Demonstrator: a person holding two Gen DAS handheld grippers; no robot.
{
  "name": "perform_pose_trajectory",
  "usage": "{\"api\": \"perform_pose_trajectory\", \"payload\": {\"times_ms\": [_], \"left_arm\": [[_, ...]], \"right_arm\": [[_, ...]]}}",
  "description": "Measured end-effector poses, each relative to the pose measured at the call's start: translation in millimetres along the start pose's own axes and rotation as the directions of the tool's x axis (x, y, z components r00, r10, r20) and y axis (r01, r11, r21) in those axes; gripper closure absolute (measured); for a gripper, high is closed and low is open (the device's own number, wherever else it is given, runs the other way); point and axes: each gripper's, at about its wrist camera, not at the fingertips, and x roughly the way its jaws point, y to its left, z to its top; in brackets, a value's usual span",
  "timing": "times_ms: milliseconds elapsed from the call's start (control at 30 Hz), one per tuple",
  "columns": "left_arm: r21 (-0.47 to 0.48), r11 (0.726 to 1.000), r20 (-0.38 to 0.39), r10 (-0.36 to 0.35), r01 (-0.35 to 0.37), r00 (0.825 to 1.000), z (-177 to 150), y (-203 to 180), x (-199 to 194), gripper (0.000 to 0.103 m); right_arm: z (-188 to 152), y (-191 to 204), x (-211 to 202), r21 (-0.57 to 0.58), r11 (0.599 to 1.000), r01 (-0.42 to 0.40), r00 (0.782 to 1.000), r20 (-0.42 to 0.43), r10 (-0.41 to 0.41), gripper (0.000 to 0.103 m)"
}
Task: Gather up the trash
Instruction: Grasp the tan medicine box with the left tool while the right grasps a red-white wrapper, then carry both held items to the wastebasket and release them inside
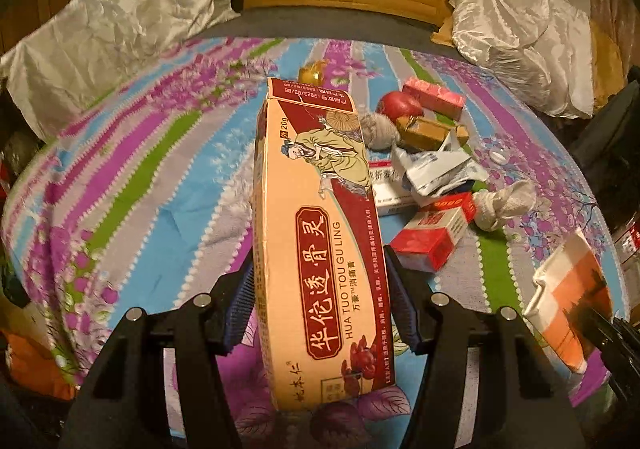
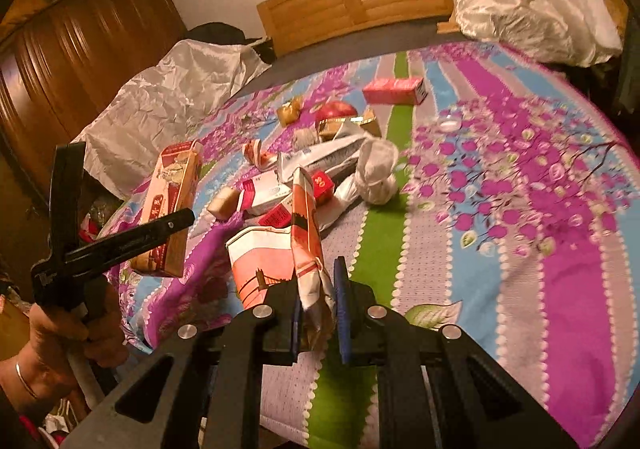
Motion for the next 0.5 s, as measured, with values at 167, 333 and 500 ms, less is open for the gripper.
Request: {"api": "perform_pose_trajectory", "payload": {"times_ms": [167, 333, 500], "left_arm": [[0.053, 0.998, 0.064, 0.021, -0.024, 0.998, 9, -17, -22, 0.046], [0.102, 0.994, 0.121, 0.017, -0.030, 0.993, 17, -39, -43, 0.046], [0.143, 0.990, 0.160, -0.006, -0.017, 0.987, 23, -59, -58, 0.046]], "right_arm": [[3, -4, -29, 0.014, 1.000, 0.027, 0.998, 0.056, -0.028, 0.088], [9, -11, -60, 0.047, 0.997, 0.056, 0.991, 0.121, -0.062, 0.088], [11, -22, -99, 0.085, 0.992, 0.095, 0.976, 0.186, -0.110, 0.088]]}}
